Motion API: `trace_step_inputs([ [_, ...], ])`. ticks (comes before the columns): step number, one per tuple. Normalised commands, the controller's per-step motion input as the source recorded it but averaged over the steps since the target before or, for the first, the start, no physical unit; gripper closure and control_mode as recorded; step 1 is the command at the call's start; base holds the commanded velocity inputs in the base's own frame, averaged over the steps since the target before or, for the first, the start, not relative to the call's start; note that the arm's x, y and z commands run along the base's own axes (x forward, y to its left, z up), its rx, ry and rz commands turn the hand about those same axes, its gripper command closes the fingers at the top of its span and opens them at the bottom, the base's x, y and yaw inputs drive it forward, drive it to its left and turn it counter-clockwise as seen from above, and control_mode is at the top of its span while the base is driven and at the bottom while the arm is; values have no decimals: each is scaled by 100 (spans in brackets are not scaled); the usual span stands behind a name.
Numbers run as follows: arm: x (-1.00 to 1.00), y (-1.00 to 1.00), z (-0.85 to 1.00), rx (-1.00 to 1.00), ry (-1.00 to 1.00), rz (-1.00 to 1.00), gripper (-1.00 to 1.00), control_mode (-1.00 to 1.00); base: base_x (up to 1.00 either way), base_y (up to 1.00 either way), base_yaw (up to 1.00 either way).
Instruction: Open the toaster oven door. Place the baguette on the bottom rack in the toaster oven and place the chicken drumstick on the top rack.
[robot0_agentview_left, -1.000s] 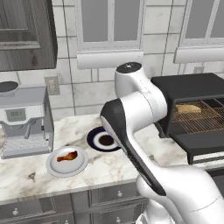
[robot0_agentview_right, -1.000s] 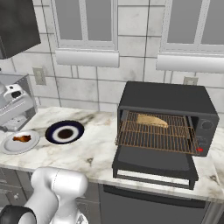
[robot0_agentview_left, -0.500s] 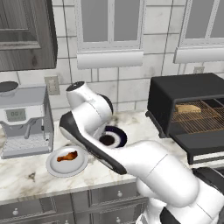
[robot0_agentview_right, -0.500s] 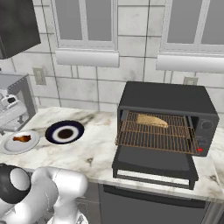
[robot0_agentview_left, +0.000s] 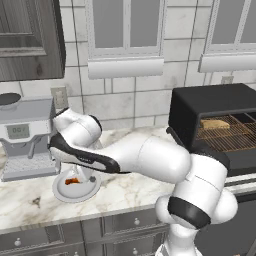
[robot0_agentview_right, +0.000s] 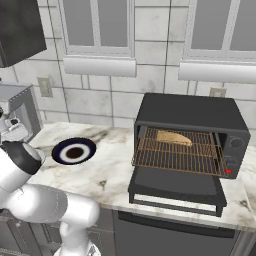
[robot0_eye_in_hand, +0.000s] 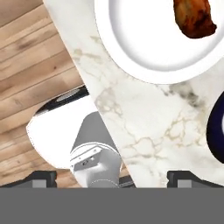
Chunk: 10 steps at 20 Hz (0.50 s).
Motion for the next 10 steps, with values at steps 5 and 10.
trace_step_inputs([
  [5, 42, 29, -52, -6, 8, 12, -100, -100, 0, 0, 0],
  [10, 31, 18, -44, -2, 3, 12, -100, -100, 0, 0, 0],
])
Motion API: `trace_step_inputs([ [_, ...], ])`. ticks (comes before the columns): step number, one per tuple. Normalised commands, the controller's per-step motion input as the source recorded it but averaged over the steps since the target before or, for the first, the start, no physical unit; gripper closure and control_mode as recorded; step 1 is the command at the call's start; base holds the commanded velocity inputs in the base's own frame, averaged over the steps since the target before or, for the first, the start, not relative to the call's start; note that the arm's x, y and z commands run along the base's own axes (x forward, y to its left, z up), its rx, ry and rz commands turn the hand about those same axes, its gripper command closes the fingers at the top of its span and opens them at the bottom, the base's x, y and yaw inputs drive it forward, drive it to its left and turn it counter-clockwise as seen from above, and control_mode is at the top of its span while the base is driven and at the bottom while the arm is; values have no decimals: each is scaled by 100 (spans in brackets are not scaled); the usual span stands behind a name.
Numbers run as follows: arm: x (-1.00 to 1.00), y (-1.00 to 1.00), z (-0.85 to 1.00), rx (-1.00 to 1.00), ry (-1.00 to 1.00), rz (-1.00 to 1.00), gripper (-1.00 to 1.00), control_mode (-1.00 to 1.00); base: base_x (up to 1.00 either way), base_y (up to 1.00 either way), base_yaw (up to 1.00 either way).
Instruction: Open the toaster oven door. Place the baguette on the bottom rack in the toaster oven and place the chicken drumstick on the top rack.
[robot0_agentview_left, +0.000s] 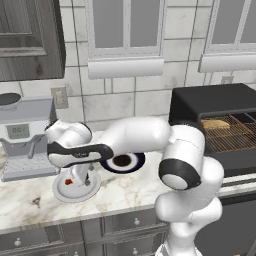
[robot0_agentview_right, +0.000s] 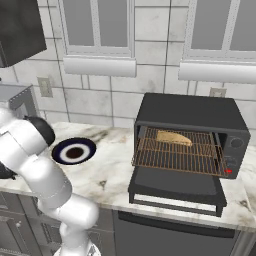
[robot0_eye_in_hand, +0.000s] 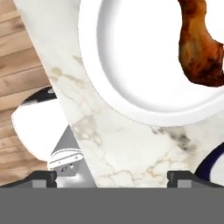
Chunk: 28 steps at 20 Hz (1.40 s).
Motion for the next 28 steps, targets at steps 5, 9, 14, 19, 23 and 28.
trace_step_inputs([
  [5, 36, 26, -42, -1, 0, 12, -100, -100, 0, 0, 0],
  [9, 49, 32, -32, 0, 0, 12, -100, -100, 0, 0, 0],
  [14, 45, 32, -28, -1, 0, 11, -100, -100, 0, 0, 0],
  [19, 35, 26, -26, -2, 0, 8, -100, -100, 0, 0, 0],
  [23, 37, 10, -26, 0, 0, 7, -100, -100, 0, 0, 0],
  [28, 27, 1, -29, 0, 0, 3, -100, -100, 0, 0, 0],
])
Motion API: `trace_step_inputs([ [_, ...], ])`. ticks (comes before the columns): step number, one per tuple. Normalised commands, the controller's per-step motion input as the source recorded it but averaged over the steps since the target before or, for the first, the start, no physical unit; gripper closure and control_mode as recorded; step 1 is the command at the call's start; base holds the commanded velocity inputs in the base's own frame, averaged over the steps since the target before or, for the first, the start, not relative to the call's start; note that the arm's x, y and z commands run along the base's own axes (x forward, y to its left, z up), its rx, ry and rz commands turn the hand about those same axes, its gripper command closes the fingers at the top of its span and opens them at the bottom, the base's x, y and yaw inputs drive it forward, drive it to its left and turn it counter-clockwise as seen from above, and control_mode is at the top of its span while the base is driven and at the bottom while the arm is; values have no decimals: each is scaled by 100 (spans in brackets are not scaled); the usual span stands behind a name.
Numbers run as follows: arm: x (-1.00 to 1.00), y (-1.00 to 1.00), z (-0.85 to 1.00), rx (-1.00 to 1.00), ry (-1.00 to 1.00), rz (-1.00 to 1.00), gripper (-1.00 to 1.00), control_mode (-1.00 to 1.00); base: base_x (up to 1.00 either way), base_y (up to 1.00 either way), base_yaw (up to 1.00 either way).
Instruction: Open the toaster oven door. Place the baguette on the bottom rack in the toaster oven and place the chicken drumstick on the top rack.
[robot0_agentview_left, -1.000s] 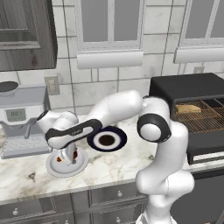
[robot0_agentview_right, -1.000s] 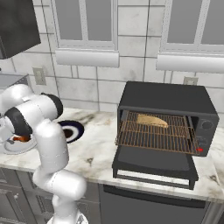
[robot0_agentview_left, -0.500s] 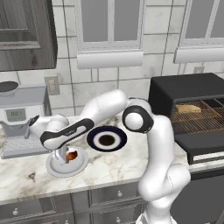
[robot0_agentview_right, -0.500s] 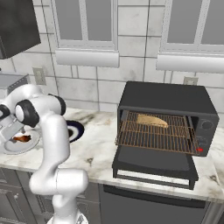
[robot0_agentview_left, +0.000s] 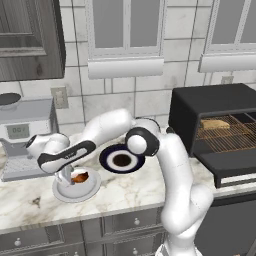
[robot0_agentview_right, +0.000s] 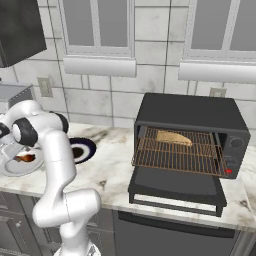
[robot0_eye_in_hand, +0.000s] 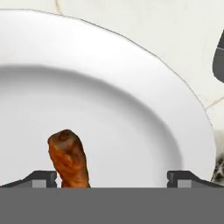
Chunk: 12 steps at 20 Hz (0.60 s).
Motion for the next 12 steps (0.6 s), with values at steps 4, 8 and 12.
trace_step_inputs([
  [4, 1, -8, -26, 0, 0, 0, -100, -100, 0, 0, 0],
  [8, 0, -27, -19, 0, 0, 0, -100, -100, 0, 0, 0],
  [12, 0, -20, -20, 0, 0, 0, -100, -100, 0, 0, 0],
])
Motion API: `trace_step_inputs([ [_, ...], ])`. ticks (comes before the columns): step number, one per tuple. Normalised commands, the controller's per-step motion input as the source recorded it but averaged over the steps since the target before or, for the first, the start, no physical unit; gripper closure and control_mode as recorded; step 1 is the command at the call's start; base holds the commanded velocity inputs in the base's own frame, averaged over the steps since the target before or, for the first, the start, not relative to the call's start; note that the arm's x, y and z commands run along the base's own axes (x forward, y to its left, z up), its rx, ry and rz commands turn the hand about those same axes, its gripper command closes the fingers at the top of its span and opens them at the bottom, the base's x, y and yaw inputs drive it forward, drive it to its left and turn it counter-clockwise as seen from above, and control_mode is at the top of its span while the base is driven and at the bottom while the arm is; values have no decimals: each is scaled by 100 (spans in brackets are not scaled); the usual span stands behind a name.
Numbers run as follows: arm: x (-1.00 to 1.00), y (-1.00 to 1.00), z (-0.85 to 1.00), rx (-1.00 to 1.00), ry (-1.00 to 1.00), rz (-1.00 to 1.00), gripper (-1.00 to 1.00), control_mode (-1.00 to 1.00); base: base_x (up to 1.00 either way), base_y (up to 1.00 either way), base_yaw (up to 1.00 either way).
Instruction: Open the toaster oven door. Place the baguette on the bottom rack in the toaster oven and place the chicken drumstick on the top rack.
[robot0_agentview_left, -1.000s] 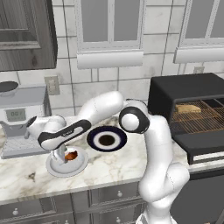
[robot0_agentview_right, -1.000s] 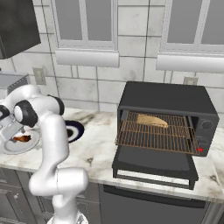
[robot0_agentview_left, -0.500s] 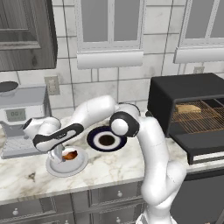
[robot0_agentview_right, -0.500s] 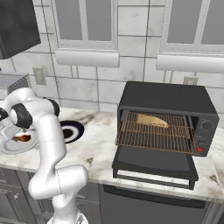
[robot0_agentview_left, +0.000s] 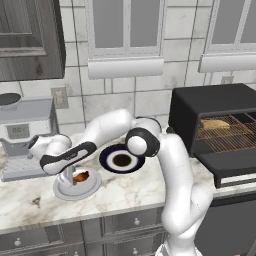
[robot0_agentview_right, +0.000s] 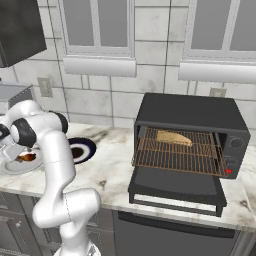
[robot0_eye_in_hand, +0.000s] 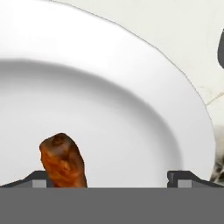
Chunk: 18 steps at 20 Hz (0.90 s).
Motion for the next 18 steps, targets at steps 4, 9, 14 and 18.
trace_step_inputs([
  [4, -4, -21, -11, 0, 0, 0, 100, -100, 0, 0, 0],
  [9, -14, -21, -4, 0, 0, 0, 100, -100, 0, 0, 0],
  [14, -34, -31, 11, 1, 0, 0, 100, -100, 0, 0, 0],
  [18, -57, -38, 59, 3, -5, 0, 100, -100, 0, 0, 0],
])
